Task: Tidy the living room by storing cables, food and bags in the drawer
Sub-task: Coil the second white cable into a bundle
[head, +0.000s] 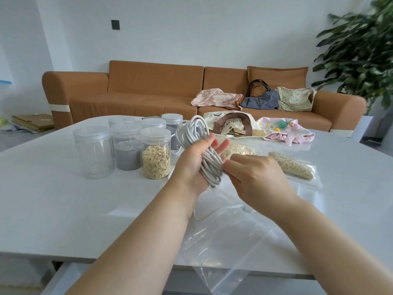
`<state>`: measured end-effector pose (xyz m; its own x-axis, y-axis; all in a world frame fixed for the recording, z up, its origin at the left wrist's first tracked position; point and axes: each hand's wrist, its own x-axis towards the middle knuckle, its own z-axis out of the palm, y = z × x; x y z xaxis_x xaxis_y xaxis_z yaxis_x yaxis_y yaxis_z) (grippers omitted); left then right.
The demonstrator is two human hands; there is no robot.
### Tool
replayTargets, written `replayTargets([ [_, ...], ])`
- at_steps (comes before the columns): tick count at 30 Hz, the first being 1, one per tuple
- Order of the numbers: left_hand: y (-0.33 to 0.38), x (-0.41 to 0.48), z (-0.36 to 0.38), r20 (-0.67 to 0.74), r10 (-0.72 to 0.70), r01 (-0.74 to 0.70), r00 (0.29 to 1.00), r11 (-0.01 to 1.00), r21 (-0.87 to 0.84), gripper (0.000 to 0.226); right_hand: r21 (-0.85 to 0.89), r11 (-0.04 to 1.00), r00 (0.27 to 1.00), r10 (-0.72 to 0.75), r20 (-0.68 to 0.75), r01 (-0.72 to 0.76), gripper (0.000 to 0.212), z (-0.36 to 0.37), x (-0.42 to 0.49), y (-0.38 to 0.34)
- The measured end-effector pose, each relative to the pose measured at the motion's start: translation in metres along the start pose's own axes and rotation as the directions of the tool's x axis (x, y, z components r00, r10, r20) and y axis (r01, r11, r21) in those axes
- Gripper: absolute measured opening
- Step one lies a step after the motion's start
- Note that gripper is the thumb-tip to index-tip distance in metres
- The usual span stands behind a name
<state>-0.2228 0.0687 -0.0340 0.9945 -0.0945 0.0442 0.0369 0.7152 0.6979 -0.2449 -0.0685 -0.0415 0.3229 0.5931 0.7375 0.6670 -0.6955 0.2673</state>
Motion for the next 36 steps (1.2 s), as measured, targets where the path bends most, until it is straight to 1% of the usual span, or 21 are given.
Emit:
replayTargets([
  [2,0.003,-0.003,0.002,-0.012,-0.011,0.01,1.0,0.999,-0.046,0.027,0.062,0.998,1.0,0.022,-0.012,-0.021,0.016,0.001,-0.001,0.001],
  [4,0.006,-0.007,0.005,-0.035,-0.011,0.006,0.999,0.992,-0.125,0.032,0.245,0.958,0.985,0.166,-0.051,-0.148,0.011,0.0,0.0,-0.001],
  [5,0.008,-0.008,0.007,-0.034,0.006,-0.011,0.999,0.988,-0.156,0.034,0.363,0.895,0.955,0.293,-0.045,-0.258,0.01,-0.002,0.002,-0.003],
  [6,0.009,-0.009,0.008,-0.023,0.031,-0.034,0.999,0.982,-0.187,0.033,0.478,0.793,0.905,0.425,0.008,-0.377,0.011,-0.003,0.005,-0.003],
  [7,0.01,-0.01,0.008,-0.002,0.052,-0.051,0.999,0.975,-0.216,0.031,0.573,0.668,0.851,0.516,0.102,-0.474,0.014,-0.004,0.007,-0.002],
  [8,0.012,-0.01,0.008,0.027,0.069,-0.06,0.997,0.969,-0.241,0.028,0.632,0.55,0.805,0.554,0.213,-0.546,0.017,-0.005,0.008,0.001],
  [9,0.014,-0.01,0.007,0.059,0.086,-0.069,0.995,0.964,-0.256,0.024,0.643,0.478,0.773,0.555,0.307,-0.599,0.021,-0.006,0.008,0.005],
  [10,0.016,-0.01,0.005,0.085,0.107,-0.08,0.991,0.96,-0.267,0.019,0.621,0.457,0.752,0.549,0.366,-0.636,0.024,-0.008,0.007,0.01],
  [13,0.022,-0.006,-0.002,0.092,0.154,-0.124,0.984,0.954,-0.274,0.017,0.568,0.435,0.701,0.577,0.42,-0.699,0.03,-0.01,0.007,0.025],
  [15,0.025,-0.002,-0.007,0.06,0.162,-0.144,0.985,0.962,-0.232,0.021,0.616,0.336,0.675,0.569,0.47,-0.713,0.029,-0.011,0.005,0.034],
  [16,0.025,-0.001,-0.008,0.043,0.164,-0.152,0.985,0.966,-0.207,0.021,0.661,0.247,0.662,0.556,0.502,-0.708,0.027,-0.011,0.003,0.039],
  [18,0.025,0.001,-0.01,0.017,0.166,-0.162,0.986,0.974,-0.157,0.02,0.744,0.027,0.651,0.506,0.566,-0.668,0.021,-0.011,-0.001,0.047],
  [20,0.025,0.002,-0.012,0.002,0.167,-0.166,0.986,0.98,-0.114,0.019,0.765,-0.215,0.665,0.39,0.637,-0.607,0.019,-0.012,-0.005,0.054],
  [23,0.027,0.002,-0.012,-0.005,0.179,-0.179,0.984,0.981,-0.076,0.019,0.706,-0.528,0.691,0.275,0.668,-0.471,0.028,-0.012,-0.008,0.065],
  [26,0.028,0.002,-0.012,-0.023,0.18,-0.18,0.983,0.984,-0.016,0.018,0.564,-0.756,0.744,0.158,0.649,-0.331,0.015,-0.01,-0.006,0.069],
  [28,0.027,0.001,-0.011,-0.027,0.168,-0.164,0.985,0.98,0.112,0.016,0.527,-0.795,0.715,0.178,0.676,-0.299,0.027,-0.008,-0.004,0.065],
  [29,0.025,0.0,-0.009,-0.025,0.157,-0.15,0.987,0.971,0.187,0.014,0.546,-0.787,0.687,0.227,0.69,-0.287,0.026,-0.008,-0.003,0.063],
  [30,0.022,-0.001,-0.008,-0.023,0.139,-0.128,0.99,0.958,0.257,0.014,0.659,-0.683,0.648,0.352,0.676,-0.316,0.024,-0.012,-0.002,0.06],
  [31,0.02,-0.002,-0.007,-0.024,0.111,-0.098,0.994,0.944,0.316,0.015,0.759,-0.546,0.646,0.445,0.621,-0.354,0.025,-0.016,0.0,0.054],
  [34,0.014,-0.005,-0.005,0.025,-0.035,0.022,0.999,0.916,0.401,0.015,0.866,-0.295,0.707,0.5,0.5,-0.404,0.035,-0.021,0.005,0.047],
  [36,0.011,-0.007,-0.004,0.083,-0.154,0.105,0.985,0.899,0.424,0.022,0.888,-0.168,0.701,0.558,0.444,-0.428,0.032,-0.021,0.007,0.044],
])
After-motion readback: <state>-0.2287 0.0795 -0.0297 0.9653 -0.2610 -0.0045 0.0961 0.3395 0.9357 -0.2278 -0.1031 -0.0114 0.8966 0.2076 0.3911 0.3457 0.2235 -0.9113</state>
